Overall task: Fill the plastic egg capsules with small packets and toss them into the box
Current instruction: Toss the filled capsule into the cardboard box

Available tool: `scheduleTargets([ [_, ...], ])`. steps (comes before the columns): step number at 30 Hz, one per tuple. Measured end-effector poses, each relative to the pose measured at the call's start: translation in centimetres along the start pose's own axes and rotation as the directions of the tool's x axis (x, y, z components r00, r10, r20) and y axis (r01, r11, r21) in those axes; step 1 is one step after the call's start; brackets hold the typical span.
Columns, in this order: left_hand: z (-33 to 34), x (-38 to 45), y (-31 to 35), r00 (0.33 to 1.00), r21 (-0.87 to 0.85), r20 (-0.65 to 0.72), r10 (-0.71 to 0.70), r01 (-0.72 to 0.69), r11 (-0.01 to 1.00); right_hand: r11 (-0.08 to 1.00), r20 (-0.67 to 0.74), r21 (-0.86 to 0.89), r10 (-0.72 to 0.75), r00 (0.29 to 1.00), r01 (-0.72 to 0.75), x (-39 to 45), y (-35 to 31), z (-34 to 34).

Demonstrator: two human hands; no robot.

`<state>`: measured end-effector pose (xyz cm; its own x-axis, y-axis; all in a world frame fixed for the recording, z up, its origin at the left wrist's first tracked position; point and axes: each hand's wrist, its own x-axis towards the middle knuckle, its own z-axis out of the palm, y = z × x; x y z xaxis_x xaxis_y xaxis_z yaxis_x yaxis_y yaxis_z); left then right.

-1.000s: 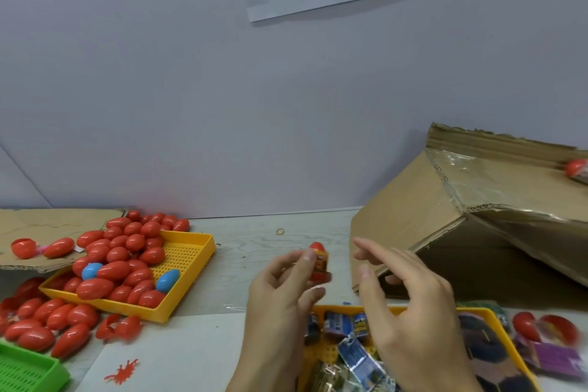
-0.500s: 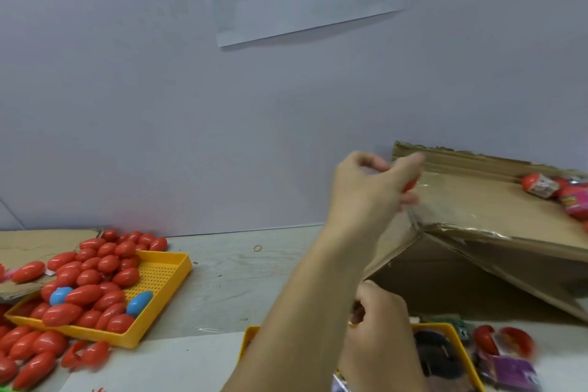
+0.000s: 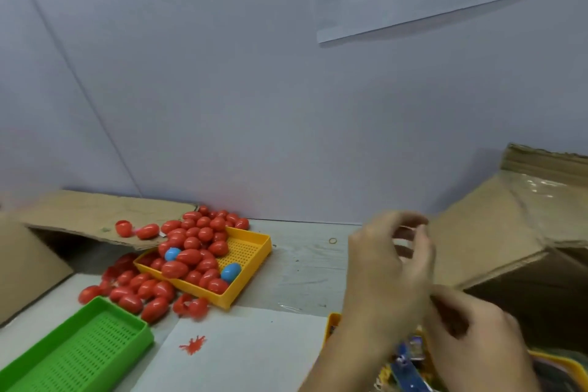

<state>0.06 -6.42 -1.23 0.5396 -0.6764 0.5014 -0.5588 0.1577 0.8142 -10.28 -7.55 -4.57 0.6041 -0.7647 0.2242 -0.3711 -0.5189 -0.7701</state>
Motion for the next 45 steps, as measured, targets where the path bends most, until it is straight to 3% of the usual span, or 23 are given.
scheduleTargets([
  [1, -1.5, -0.7, -1.2, 0.997, 0.036, -0.020, -0.070, 0.070, 0.997, 0.974, -0.089, 0.225, 0.043, 0.995, -0.022, 0.0, 1.4, 0.2],
  [2, -3.1, -1.2, -2.5, 0.988, 0.074, -0.015, -0.154, 0.155, 0.985, 0.973, -0.186, 0.220, 0.117, 0.976, -0.074, 0.4, 1.3, 0.3],
  [3, -4.6, -1.6, -3.7, 0.965, 0.092, 0.010, -0.263, 0.261, 0.961, 0.991, -0.232, 0.130, 0.066, 0.970, -0.037, 1.1, 2.4, -0.1],
  [4, -6.2, -1.7, -4.7, 0.929, 0.086, 0.047, -0.366, 0.362, 0.928, 0.993, -0.173, 0.117, 0.053, 0.984, -0.033, 1.2, 2.4, 0.2],
  [6, -9.0, -1.5, -6.5, 0.870, 0.115, 0.066, -0.489, 0.480, 0.870, 0.991, -0.237, 0.134, 0.024, 0.971, 0.009, 1.4, 2.4, 1.6],
  [9, -12.1, 0.7, -9.8, 0.902, 0.386, -0.027, -0.431, 0.407, 0.828, 0.973, -0.243, 0.231, 0.062, 0.968, -0.004, 2.2, 4.0, 2.2],
  [13, -14.8, 6.1, -13.2, 0.963, 0.675, -0.116, -0.243, 0.256, 0.692, 0.980, -0.324, 0.190, 0.012, 0.946, 0.052, 1.7, 4.3, 3.2],
  [15, -16.2, 8.6, -14.6, 0.967, 0.808, -0.101, -0.235, 0.218, 0.548, 0.980, -0.334, 0.196, 0.022, 0.942, 0.046, 1.8, 4.6, 3.1],
  [19, -18.7, 11.5, -16.4, 0.914, 0.972, -0.155, -0.374, 0.208, 0.106, 0.984, -0.308, 0.177, 0.018, 0.951, 0.038, 2.2, 3.9, 2.5],
  [22, -19.5, 12.1, -17.5, 0.861, 0.979, -0.196, -0.469, 0.197, -0.047, 0.991, -0.274, 0.132, 0.019, 0.962, 0.018, 2.5, 4.4, 2.6],
  [25, -20.0, 12.0, -18.5, 0.866, 0.980, -0.179, -0.467, 0.196, -0.012, 0.993, -0.250, 0.121, 0.024, 0.968, 0.006, 2.7, 4.4, 2.3],
  [32, -19.5, 11.1, -17.3, 0.954, 0.994, -0.111, -0.277, 0.103, -0.041, 0.986, -0.226, 0.166, 0.026, 0.974, 0.012, 2.6, 3.9, 1.8],
  [34, -18.5, 10.7, -15.5, 0.971, 0.991, -0.084, -0.226, 0.105, 0.080, 0.981, -0.226, 0.194, 0.042, 0.973, 0.002, 2.6, 3.7, 1.6],
  [37, -16.3, 10.2, -11.9, 0.982, 0.903, -0.074, -0.173, 0.140, 0.406, 0.975, -0.223, 0.222, 0.055, 0.973, -0.005, 2.4, 3.6, 1.4],
  [39, -14.2, 9.5, -8.8, 0.974, 0.752, -0.131, -0.185, 0.220, 0.622, 0.973, -0.210, 0.231, 0.073, 0.975, -0.023, 2.2, 3.4, 1.3],
  [41, -11.5, 8.0, -5.5, 0.947, 0.493, -0.182, -0.266, 0.322, 0.809, 0.970, -0.190, 0.241, 0.088, 0.978, -0.041, 1.9, 3.3, 1.1],
  [43, -8.5, 6.0, -2.6, 0.914, 0.138, -0.125, -0.386, 0.401, 0.906, 0.963, -0.174, 0.264, 0.094, 0.980, -0.045, 1.7, 3.2, 0.8],
  [45, -5.9, 3.3, -0.7, 0.890, -0.080, -0.032, -0.454, 0.450, 0.889, 0.959, -0.153, 0.279, 0.094, 0.984, -0.048, 1.6, 3.2, 0.5],
])
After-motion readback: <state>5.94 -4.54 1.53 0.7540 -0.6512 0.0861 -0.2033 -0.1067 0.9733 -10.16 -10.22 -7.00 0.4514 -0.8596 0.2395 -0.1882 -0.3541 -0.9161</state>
